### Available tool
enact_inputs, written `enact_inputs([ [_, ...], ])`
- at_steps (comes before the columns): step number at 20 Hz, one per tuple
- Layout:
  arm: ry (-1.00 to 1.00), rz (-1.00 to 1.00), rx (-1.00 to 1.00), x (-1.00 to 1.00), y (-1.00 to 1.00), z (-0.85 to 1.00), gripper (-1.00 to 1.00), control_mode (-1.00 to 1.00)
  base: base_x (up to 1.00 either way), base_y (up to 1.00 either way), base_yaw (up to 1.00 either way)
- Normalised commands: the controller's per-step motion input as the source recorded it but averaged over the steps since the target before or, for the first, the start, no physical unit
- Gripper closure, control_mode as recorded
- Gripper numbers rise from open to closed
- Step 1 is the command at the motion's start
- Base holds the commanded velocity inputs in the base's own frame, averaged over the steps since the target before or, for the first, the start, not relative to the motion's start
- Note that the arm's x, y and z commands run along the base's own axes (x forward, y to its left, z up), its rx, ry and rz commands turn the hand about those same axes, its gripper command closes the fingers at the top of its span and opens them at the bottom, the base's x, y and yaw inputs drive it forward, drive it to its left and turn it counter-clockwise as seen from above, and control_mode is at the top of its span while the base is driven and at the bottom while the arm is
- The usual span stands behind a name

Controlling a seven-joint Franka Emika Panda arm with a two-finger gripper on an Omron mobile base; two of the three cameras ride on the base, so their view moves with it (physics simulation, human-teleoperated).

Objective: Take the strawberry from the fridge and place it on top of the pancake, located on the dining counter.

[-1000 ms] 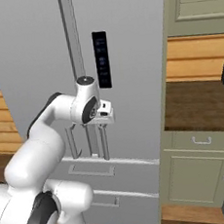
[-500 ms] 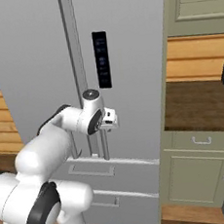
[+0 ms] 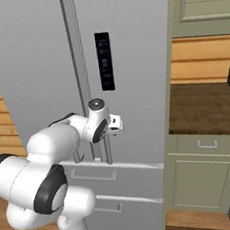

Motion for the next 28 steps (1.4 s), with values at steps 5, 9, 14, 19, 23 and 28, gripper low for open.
enact_inputs([
  [5,-0.01,0.0,0.0,0.09,-0.1,-0.03,-1.0,-1.0,0.0,0.0,0.0],
  [9,-0.01,0.0,0.0,0.0,-0.01,0.0,1.0,-1.0,0.0,0.0,0.0],
  [14,-0.06,-0.01,0.0,-0.09,-0.24,0.0,1.0,-1.0,0.0,0.0,0.0],
  [19,0.0,-0.01,0.0,-0.31,-0.49,0.0,1.0,-1.0,0.0,0.0,0.0],
  [23,0.0,0.0,0.0,-0.6,-0.69,0.0,1.0,-1.0,0.0,0.0,0.0],
  [28,0.0,-0.01,0.0,-0.83,-0.78,0.0,1.0,-1.0,0.0,0.0,0.0],
])
